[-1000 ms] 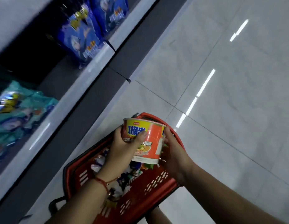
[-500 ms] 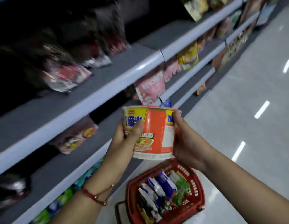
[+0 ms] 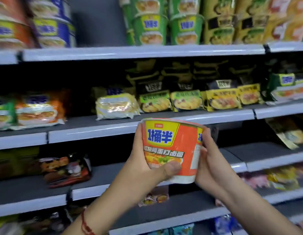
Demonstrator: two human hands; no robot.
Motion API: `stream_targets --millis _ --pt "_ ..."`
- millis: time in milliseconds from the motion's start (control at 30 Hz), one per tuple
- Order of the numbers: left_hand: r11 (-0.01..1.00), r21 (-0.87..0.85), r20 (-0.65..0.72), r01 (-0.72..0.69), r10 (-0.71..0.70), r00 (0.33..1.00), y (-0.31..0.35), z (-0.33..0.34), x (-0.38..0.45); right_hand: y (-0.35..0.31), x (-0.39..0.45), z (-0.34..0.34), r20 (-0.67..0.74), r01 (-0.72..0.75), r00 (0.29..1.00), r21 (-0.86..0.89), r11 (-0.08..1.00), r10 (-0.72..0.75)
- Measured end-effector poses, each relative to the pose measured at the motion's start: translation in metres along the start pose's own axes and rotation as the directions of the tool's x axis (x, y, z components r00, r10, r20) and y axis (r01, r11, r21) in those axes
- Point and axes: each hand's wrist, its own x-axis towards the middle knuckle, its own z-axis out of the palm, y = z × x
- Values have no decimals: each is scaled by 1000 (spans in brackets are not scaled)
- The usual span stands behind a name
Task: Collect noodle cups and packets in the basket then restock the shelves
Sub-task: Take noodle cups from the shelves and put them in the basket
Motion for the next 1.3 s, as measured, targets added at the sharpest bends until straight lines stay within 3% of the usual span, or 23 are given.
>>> stream_targets --millis 133,300,400,633,867,1000,1300 --pt "987 154 -89 -51 66 994 40 -20 -20 -11 12 34 118 -61 992 70 996 52" --pt "975 223 -266 6 55 963 69 -69 -54 0 35 102 299 -162 944 53 985 139" --pt "971 234 -414 45 57 909 84 -116 -75 12 52 160 452 -174 881 29 984 142" --pt "894 438 -614 97 219 758 126 -273 -124 54 107 326 507 -60 857 -71 996 88" --pt "862 507 -559 20 310 769 177 -429 -150 93 168 490 615 216 783 -130 968 -92" --pt "806 590 -523 -57 435 733 199 -502 -133 104 214 560 640 357 742 -125 926 -200" --pt "706 664 -396 -244 610 687 257 -661 -23 52 341 668 717 669 623 -283 687 -311"
